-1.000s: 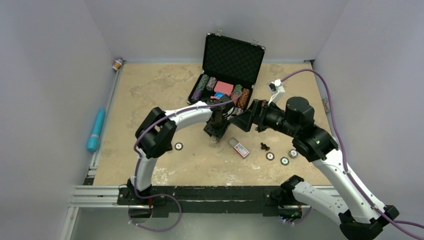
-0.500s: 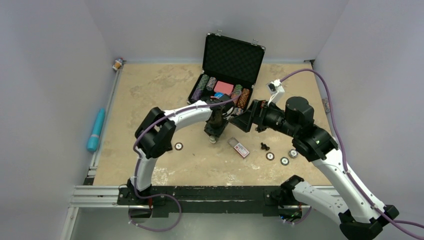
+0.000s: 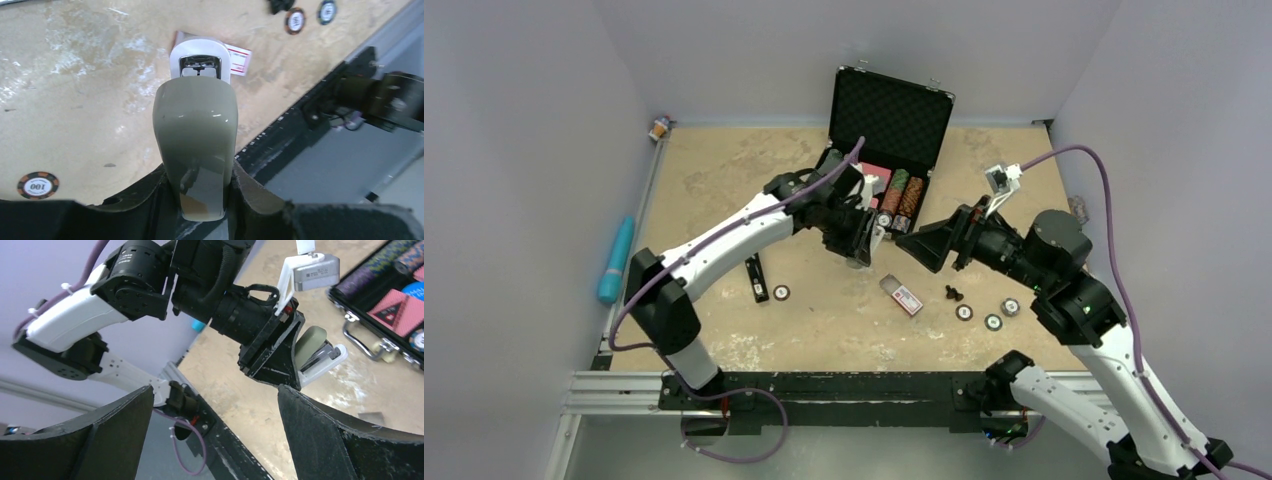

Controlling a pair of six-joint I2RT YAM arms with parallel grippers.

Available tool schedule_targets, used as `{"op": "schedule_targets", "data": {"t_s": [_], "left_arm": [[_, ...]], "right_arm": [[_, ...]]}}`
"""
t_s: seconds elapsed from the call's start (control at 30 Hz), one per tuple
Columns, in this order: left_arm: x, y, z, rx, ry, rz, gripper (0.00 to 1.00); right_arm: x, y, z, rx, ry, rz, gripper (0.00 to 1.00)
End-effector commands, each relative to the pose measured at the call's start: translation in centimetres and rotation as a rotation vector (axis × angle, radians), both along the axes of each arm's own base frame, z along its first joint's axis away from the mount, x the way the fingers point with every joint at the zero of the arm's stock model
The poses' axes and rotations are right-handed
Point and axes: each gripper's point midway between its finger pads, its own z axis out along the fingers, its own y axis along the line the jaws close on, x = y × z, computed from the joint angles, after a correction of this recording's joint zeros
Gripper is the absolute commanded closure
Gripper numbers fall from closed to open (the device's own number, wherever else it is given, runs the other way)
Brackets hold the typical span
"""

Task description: Unload the staples from the stapler

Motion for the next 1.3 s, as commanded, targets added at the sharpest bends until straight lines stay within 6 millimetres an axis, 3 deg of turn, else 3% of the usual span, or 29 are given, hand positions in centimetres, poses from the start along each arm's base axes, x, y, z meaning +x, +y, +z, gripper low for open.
{"op": "schedule_targets", "data": {"t_s": [0.0, 0.2, 0.53, 0.67, 0.77, 0.87, 1.27], "left_arm": [[-1.9, -0.9, 6.7, -0.260, 0.036, 0.007, 1.00], [-3.5, 0.2, 13.7, -0.456, -0.014, 0.025, 1.00], [-5.5, 2.1, 20.1, -0.709, -0.036, 0.079, 1.00], [-6.5, 1.6, 22.5, -0.839, -0.016, 0.018, 1.00], [-7.7, 1.3, 25.9, -0.989, -0.034, -0.057, 1.00], [-8.8, 1.4, 28.0, -1.063, -0.042, -0.118, 1.00], [-10.5, 1.8, 30.6, -1.134, -0.033, -0.214, 1.00]], "right_arm": [[-1.7, 0.6, 5.0, 0.131, -0.108, 0.082, 0.01], [-3.2, 1.1, 7.2, 0.200, -0.168, 0.161, 0.01], [-3.4, 2.1, 8.2, 0.252, -0.158, 0.226, 0.01], [-4.6, 2.2, 8.9, 0.316, -0.191, 0.285, 0.01], [-5.4, 2.3, 9.2, 0.359, -0.197, 0.320, 0.01], [-5.8, 2.2, 9.7, 0.381, -0.202, 0.332, 0.01], [-4.4, 2.7, 12.0, 0.411, -0.228, 0.313, 0.01]]}}
